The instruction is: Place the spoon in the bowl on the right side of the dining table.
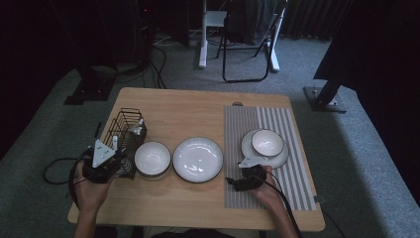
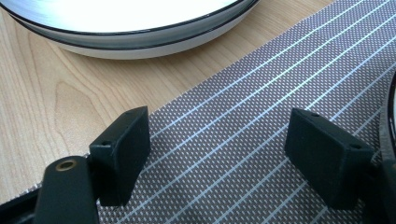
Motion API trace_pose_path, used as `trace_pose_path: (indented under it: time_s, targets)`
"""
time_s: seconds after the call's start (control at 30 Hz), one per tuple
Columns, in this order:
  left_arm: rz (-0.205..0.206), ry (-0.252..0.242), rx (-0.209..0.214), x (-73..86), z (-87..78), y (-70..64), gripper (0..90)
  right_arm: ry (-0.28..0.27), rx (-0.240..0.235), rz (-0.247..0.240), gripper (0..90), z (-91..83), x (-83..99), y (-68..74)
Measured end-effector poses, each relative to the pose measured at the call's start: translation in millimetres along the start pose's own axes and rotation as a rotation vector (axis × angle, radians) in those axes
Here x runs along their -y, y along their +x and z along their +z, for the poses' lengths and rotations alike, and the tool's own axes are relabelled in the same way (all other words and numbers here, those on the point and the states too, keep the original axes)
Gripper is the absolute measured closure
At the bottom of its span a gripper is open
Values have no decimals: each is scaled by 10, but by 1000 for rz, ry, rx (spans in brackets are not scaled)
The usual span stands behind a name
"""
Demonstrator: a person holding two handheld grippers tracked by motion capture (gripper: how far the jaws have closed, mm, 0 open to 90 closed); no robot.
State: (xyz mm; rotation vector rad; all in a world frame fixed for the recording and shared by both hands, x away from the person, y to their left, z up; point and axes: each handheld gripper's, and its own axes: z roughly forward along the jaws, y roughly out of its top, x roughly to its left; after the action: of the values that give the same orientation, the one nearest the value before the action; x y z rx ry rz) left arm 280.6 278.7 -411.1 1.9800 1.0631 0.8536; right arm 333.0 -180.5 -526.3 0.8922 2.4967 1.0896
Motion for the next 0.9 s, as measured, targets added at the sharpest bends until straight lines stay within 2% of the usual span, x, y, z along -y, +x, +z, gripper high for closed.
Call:
trace_pose_path:
  time_s: [0.2,0.4,0.9]
  targets:
    - [20,-20,-2,-63,-49,30,849,0,1,-1,219,0,0,0]
    - [33,-64,0,-173,-138,86,850,0,1,-1,219,0,0,1]
    - [85,-166,-24,-549,-416,205,851,0,0,-1,219,0,0,0]
